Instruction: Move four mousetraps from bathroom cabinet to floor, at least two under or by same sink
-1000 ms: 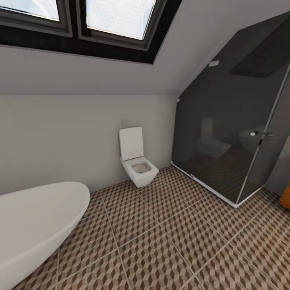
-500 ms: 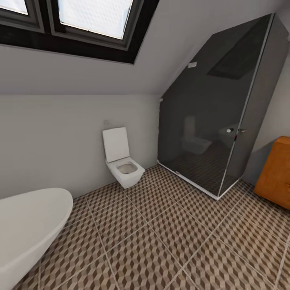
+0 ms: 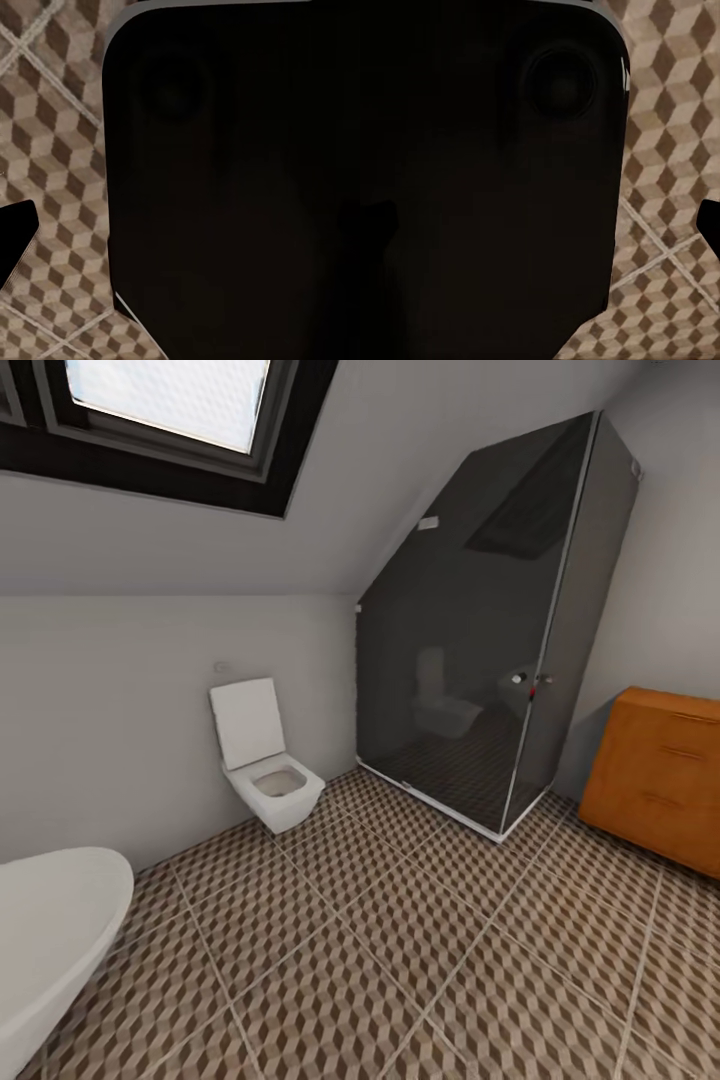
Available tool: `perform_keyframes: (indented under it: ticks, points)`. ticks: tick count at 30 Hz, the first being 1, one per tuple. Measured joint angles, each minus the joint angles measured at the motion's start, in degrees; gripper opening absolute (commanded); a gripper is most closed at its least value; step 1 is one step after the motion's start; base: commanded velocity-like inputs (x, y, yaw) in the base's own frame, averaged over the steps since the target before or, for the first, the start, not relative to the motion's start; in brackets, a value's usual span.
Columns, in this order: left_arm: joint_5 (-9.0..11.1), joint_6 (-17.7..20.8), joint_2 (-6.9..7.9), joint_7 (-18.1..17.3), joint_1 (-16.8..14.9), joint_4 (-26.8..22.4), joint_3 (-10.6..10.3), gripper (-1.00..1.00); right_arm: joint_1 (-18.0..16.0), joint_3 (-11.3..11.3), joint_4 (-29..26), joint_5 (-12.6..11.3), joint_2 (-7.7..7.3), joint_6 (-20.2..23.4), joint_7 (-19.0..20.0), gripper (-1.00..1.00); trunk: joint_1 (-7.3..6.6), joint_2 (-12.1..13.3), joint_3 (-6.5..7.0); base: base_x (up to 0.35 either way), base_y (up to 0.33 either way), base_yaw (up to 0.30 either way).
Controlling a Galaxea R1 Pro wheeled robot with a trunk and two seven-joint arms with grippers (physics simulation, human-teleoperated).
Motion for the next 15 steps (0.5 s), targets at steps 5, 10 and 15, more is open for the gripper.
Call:
perform_keyframes:
  ticks: [5, 10, 15]
  points:
    - [0.00, 0.00, -0.01, 0.01, 0.00, -0.02, 0.02, 1.00, 0.01, 0.02, 0.00, 0.00, 0.00, 0.01, 0.00, 1.00, 0.00, 0.00, 0.00, 0.000, 0.000, -0.255]
    - [0.01, 0.00, -0.01, 0.01, 0.00, 0.00, 0.05, 1.00, 0.00, 0.01, 0.00, 0.00, 0.00, 0.01, 0.00, 1.00, 0.00, 0.00, 0.00, 0.000, 0.000, -0.255]
    - [0.01, 0.00, -0.02, -0.01, 0.00, -0.02, 0.03, 1.00, 0.00, 0.01, 0.00, 0.00, 0.00, 0.01, 0.00, 1.00, 0.00, 0.00, 0.00, 0.000, 0.000, -0.255]
